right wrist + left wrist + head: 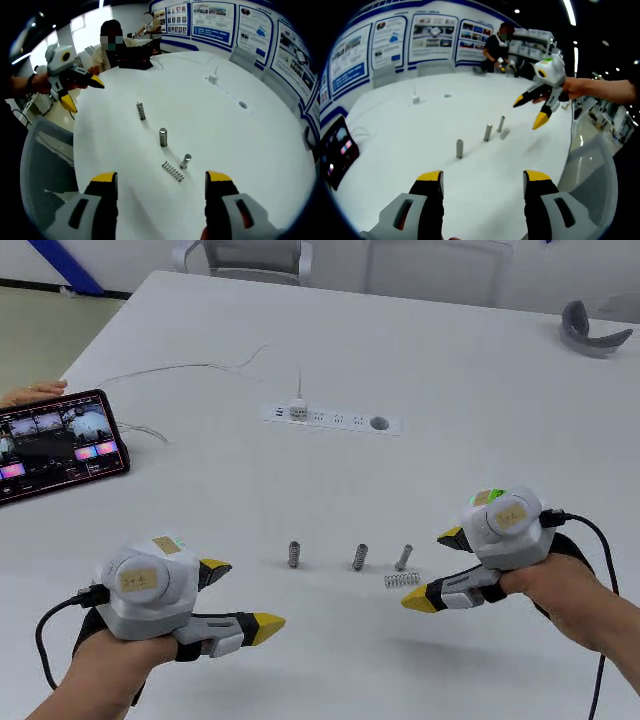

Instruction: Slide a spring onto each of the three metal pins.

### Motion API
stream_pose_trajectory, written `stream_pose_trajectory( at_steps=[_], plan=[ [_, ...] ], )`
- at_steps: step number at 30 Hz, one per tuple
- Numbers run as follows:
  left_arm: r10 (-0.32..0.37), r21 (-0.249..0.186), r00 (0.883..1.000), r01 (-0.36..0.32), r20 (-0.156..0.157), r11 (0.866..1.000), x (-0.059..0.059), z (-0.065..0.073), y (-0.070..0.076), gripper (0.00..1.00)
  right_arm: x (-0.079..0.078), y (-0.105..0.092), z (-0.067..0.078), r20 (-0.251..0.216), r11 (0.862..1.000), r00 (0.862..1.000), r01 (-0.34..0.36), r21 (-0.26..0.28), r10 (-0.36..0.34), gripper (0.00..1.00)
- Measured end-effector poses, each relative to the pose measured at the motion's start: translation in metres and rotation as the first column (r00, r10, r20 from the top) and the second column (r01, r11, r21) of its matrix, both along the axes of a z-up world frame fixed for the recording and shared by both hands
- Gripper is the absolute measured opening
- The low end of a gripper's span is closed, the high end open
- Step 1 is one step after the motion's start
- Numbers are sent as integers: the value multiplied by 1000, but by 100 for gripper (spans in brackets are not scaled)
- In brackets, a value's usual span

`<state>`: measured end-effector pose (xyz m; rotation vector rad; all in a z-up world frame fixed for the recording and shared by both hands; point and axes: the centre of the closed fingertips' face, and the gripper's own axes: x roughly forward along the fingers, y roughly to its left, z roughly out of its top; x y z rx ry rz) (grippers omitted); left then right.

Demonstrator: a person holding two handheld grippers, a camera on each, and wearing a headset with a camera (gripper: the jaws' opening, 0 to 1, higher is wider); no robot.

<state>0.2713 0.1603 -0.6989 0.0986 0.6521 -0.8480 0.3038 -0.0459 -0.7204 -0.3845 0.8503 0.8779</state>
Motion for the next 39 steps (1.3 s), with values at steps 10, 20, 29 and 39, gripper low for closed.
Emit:
stream_pose_trajectory(
  at_steps=[10,20,29,39],
  plan=[
    [-20,-3,1000,20,-4,1000,3,-2,-10,67,-20,-13,-6,-17,999,999,45,8,-45,75],
    [-40,-6,999,40,-6,999,4,-2,-22,67,-29,-24,-9,-29,997,997,75,20,-74,75],
    [-56,-10,998,56,-4,998,3,0,-31,67,-30,-26,-6,-13,992,994,113,64,-112,76],
    [-106,-16,994,106,-11,994,-2,-5,-56,67,-43,-28,-6,-19,973,982,189,130,-188,79]
  ],
)
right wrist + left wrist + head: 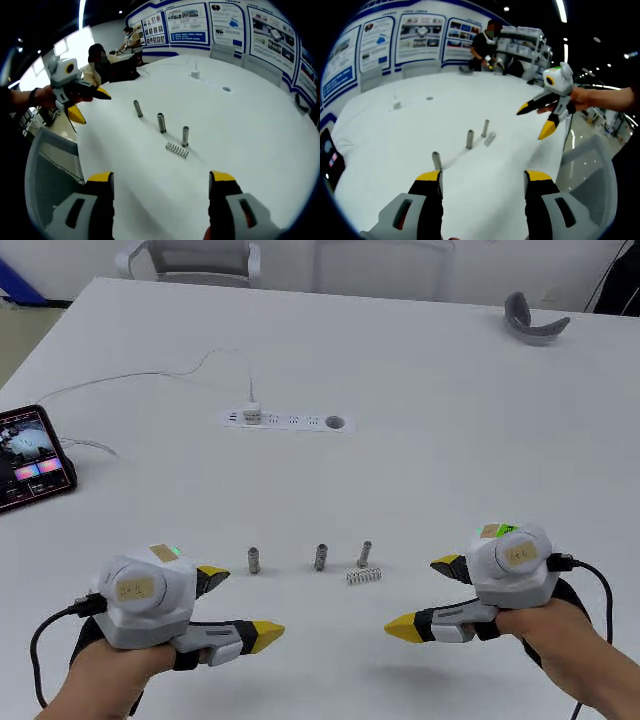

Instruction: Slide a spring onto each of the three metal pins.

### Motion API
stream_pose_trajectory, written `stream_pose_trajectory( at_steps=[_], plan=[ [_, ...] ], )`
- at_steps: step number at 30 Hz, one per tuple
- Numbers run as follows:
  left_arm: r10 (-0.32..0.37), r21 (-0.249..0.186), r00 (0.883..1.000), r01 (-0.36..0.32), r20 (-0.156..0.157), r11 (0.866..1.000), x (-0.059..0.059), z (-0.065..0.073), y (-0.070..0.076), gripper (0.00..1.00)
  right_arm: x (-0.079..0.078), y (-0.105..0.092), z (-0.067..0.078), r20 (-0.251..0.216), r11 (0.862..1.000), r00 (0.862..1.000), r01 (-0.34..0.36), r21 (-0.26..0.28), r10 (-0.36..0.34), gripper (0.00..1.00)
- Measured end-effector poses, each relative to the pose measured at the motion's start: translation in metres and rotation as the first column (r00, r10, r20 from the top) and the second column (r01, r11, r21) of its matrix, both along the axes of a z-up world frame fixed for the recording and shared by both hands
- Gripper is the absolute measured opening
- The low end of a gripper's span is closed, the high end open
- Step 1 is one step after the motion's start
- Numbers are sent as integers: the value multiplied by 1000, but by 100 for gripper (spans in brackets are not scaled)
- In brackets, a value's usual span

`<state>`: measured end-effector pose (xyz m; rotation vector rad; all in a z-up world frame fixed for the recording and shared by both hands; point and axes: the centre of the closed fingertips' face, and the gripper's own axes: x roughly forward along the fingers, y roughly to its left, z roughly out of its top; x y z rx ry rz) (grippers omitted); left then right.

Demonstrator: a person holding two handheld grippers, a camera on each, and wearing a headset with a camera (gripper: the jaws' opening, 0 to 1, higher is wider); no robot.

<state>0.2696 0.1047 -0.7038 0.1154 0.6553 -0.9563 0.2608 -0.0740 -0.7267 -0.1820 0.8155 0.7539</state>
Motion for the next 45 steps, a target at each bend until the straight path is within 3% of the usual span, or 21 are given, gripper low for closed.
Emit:
stream_pose_trajectory(
  at_steps=[8,14,24,34,45],
  plan=[
    [-56,-1,998,56,1,998,3,-3,-26,66,-10,-1,2,6,996,998,67,66,-68,82],
    [-104,6,995,104,0,995,7,-10,-45,65,-20,1,-2,-3,993,996,88,77,-88,82],
    [-169,23,985,169,-30,985,6,-29,-71,64,-38,8,-14,-36,991,994,101,85,-98,83],
    [-214,23,976,215,-31,976,11,-35,-95,63,-41,10,-16,-48,992,995,94,80,-90,84],
    [-248,52,968,249,-27,967,16,-47,-117,61,-48,15,-23,-67,996,996,64,54,-61,84]
  ],
)
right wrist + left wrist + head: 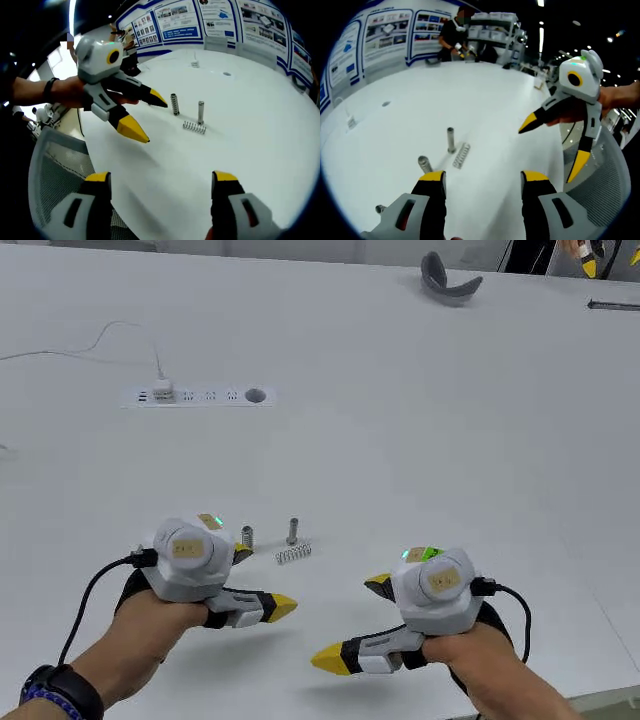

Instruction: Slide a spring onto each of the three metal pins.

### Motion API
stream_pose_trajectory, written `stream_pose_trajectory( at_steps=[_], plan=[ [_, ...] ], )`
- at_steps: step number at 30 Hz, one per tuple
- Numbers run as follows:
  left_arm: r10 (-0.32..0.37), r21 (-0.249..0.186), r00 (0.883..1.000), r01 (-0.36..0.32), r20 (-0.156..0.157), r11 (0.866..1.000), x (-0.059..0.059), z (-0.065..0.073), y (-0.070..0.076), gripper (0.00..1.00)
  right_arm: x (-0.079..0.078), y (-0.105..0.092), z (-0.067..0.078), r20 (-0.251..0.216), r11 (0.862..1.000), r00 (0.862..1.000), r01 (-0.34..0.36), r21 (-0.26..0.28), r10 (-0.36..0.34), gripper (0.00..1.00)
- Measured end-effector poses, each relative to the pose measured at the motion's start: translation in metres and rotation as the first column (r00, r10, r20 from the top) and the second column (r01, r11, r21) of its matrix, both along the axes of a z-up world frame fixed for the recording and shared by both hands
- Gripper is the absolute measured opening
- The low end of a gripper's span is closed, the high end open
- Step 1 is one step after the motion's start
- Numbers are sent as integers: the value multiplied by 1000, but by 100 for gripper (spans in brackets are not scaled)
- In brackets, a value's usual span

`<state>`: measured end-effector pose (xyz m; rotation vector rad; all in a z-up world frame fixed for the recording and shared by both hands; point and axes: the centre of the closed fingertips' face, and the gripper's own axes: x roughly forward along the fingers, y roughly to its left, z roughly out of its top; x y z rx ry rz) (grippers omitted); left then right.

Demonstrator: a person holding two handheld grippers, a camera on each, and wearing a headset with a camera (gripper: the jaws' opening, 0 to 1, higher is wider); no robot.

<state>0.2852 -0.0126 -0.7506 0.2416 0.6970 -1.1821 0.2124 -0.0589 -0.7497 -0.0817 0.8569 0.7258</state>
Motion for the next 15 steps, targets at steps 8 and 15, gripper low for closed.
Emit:
stream_pose_trajectory(
  at_steps=[8,15],
  plan=[
    [-18,25,1000,18,10,1000,7,-13,-19,60,-2,1,-1,-11,1000,1000,-12,-5,12,84],
    [4,28,1000,-4,-9,1000,17,-26,-32,58,-2,-4,1,-14,1000,1000,-3,0,3,84]
  ],
)
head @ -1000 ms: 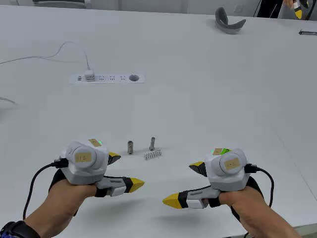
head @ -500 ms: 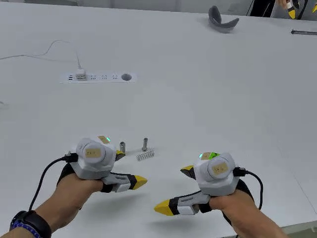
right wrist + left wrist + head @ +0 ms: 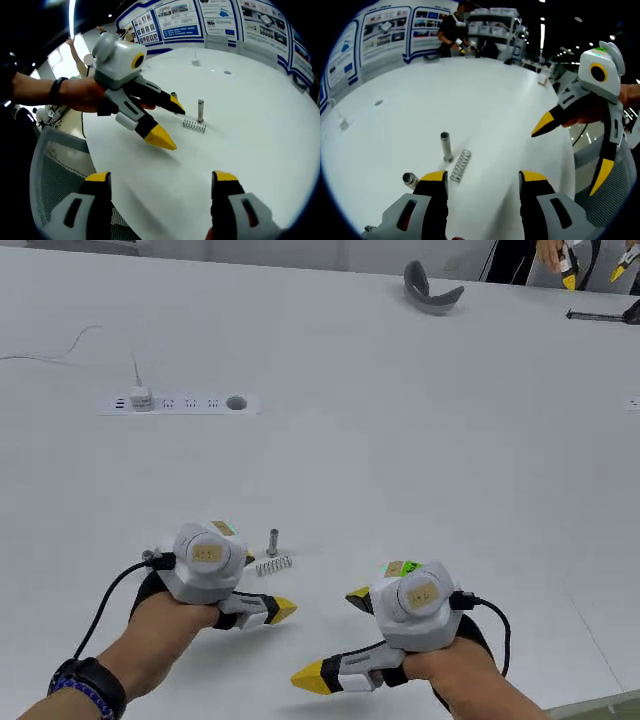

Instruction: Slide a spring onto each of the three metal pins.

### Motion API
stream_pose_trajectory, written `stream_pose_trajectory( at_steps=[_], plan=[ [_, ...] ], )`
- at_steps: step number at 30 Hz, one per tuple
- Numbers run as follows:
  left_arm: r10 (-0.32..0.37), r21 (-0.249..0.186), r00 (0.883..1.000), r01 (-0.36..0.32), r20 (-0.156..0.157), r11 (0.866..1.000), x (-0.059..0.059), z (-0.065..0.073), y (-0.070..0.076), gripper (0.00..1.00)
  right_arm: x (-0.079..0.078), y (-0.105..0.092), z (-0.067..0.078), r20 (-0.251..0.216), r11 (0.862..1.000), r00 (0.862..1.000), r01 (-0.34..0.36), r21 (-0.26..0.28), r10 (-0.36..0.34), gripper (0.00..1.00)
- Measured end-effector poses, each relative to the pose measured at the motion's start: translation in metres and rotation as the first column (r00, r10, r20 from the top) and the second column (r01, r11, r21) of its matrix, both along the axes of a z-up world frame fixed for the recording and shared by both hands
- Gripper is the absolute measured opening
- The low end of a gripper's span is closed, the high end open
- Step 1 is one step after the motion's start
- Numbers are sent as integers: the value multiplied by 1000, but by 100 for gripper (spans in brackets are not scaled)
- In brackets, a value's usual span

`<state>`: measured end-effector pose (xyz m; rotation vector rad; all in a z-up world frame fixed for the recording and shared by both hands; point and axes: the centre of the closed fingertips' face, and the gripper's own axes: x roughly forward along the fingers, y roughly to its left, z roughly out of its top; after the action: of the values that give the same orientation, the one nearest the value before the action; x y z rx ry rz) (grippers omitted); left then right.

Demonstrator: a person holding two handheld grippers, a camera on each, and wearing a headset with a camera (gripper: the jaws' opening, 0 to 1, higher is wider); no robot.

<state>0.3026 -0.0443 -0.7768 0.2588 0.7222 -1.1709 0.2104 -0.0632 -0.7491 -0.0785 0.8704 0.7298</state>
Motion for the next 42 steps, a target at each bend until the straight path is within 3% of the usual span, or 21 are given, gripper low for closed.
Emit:
stream_pose_trajectory(
  at_steps=[4,9,11,16,17,20,22,26,31,32,33,37,39,42],
  plan=[
    [22,-6,999,-22,-24,1000,4,-5,-5,57,-3,-2,-1,-13,1000,1000,-1,-2,1,83],
    [26,15,999,-26,-28,1000,4,-14,-8,54,-6,-2,-4,-19,1000,1000,-3,-1,3,83],
    [44,2,998,-44,-50,999,5,-16,-9,55,-6,-1,-4,-20,1000,1000,-1,2,1,83],
    [62,21,998,-62,-28,998,10,-21,-8,47,-8,-1,-7,-27,1000,1000,-2,3,2,83],
    [78,32,997,-78,-8,996,14,-22,-6,43,-8,0,-6,-27,1000,1000,-3,3,3,83],
    [91,24,996,-91,-5,996,17,-21,-7,39,-6,0,-5,-25,1000,1000,-2,5,2,83],
    [104,39,994,-105,25,994,21,-22,-4,33,-5,-1,-5,-23,1000,1000,-2,4,2,83],
    [125,32,992,-125,24,992,22,-22,-2,26,-4,-3,-3,-20,1000,1000,1,2,-1,83],
    [115,44,992,-117,57,992,20,-24,-1,15,-6,-6,-4,-23,1000,1000,8,1,-8,83],
    [103,49,991,-107,86,993,22,-24,-1,12,-7,-6,-4,-24,1000,1000,8,0,-8,83],
    [109,51,991,-113,76,992,20,-25,-1,12,-8,-6,-4,-26,1000,1000,8,0,-8,83],
    [95,59,992,-100,86,993,15,-24,1,11,-10,-7,-5,-28,1000,1000,9,0,-9,83],
    [118,59,991,-121,59,991,12,-24,5,11,-10,-7,-5,-28,1000,1000,10,0,-10,82],
    [119,57,991,-123,61,991,10,-23,10,11,-9,-7,-3,-25,1000,1000,15,4,-15,82]
  ],
)
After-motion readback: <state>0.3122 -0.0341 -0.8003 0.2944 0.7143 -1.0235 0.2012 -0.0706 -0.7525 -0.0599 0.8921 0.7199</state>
